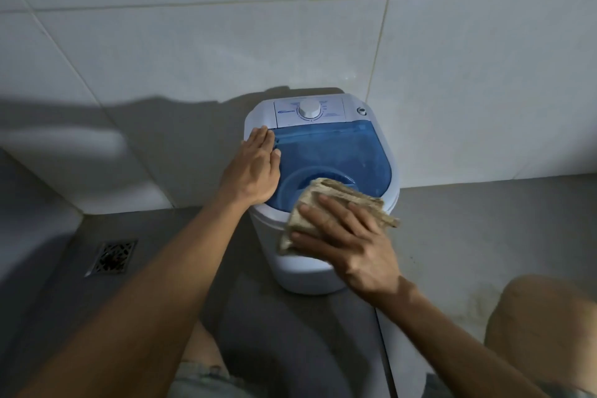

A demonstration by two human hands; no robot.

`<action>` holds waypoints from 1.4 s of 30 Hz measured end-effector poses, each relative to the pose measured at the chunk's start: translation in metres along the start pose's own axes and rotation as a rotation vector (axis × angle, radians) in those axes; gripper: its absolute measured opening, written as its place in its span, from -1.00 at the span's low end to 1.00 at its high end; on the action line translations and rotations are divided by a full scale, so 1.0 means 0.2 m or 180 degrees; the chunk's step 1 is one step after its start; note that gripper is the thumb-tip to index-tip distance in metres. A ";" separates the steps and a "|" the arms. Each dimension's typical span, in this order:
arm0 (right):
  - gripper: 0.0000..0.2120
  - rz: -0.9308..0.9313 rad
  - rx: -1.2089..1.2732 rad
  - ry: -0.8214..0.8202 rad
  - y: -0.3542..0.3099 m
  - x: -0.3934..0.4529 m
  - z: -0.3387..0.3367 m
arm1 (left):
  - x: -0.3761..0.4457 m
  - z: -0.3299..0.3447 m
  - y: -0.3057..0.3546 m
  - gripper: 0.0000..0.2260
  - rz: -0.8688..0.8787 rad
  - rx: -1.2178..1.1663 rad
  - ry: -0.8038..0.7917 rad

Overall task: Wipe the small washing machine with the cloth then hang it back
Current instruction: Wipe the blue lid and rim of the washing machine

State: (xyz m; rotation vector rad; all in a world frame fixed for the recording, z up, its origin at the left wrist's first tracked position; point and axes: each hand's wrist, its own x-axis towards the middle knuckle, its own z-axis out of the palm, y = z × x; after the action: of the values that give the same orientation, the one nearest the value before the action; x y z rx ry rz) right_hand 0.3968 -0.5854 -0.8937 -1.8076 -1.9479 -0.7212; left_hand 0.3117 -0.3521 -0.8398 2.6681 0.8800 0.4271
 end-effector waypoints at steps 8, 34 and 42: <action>-0.78 -0.0269 0.0281 0.0266 -0.02 0.15 0.01 | 0.00 -0.01 0.02 -0.57 0.0028 -0.0041 0.0085; -0.79 -0.0681 0.0440 0.0038 0.09 0.09 -0.02 | -0.02 -0.03 0.04 -0.61 0.0068 0.0041 0.0151; -0.74 -0.0905 0.0280 -0.0103 0.13 0.11 -0.03 | -0.01 -0.02 0.05 -0.60 0.0110 0.0000 0.0173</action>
State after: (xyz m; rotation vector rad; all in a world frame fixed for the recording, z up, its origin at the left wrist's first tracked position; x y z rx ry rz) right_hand 0.4204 -0.5713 -0.8722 -1.5171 -2.2485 -0.6831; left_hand 0.3131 -0.3600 -0.8330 2.6867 0.8504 0.5100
